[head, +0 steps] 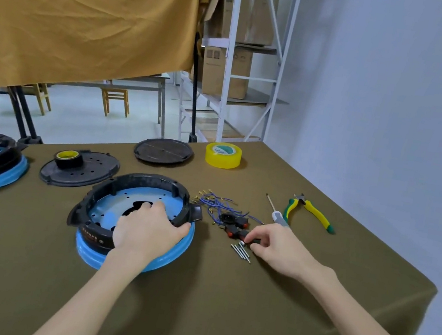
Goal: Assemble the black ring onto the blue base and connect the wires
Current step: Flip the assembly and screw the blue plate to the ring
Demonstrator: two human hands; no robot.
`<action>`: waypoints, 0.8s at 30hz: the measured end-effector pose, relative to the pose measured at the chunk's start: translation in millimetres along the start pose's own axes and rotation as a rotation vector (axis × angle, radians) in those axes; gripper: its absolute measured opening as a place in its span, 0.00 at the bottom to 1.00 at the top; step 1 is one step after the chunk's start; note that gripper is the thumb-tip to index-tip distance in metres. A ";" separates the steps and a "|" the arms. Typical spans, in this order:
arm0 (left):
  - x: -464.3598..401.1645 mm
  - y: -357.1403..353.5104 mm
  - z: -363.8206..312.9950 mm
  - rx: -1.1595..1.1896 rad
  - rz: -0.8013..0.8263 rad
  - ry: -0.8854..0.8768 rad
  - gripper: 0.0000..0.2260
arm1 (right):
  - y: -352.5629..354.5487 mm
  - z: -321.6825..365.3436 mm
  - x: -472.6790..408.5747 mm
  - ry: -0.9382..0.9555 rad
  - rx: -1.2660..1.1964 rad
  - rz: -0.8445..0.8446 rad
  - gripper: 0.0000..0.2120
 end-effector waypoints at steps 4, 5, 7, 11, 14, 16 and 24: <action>1.6 2.4 -7.4 -0.028 0.011 0.030 0.30 | 2.6 14.2 -3.9 0.029 0.128 -0.051 0.06; 2.0 2.9 -8.1 -0.023 0.013 0.028 0.31 | 1.4 16.7 -5.7 0.029 0.137 -0.049 0.07; 1.6 1.8 -7.4 0.005 0.041 0.005 0.32 | -1.0 19.2 -9.9 0.021 0.136 -0.035 0.08; -0.8 -8.5 -3.3 0.062 0.226 -0.100 0.38 | -3.8 21.8 -20.5 0.000 0.192 -0.006 0.07; -3.9 -13.3 -0.4 0.213 0.393 -0.157 0.43 | -9.8 26.5 -29.4 0.003 0.205 0.034 0.07; -6.3 -16.2 0.6 0.297 0.471 -0.183 0.43 | -7.4 34.5 -38.3 0.038 0.135 0.003 0.06; -2.9 -10.0 -1.4 0.354 0.302 -0.318 0.36 | -17.8 100.4 -61.1 0.236 -0.849 -0.075 0.06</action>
Point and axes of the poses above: each hand's wrist, its own x-axis away from the middle knuckle, its own y-axis out of the back of the hand, z = x × y, the point moved 10 cm from there along -x, towards the middle knuckle, and after that the axes turned 2 degrees about z, right-handed, at the moved point
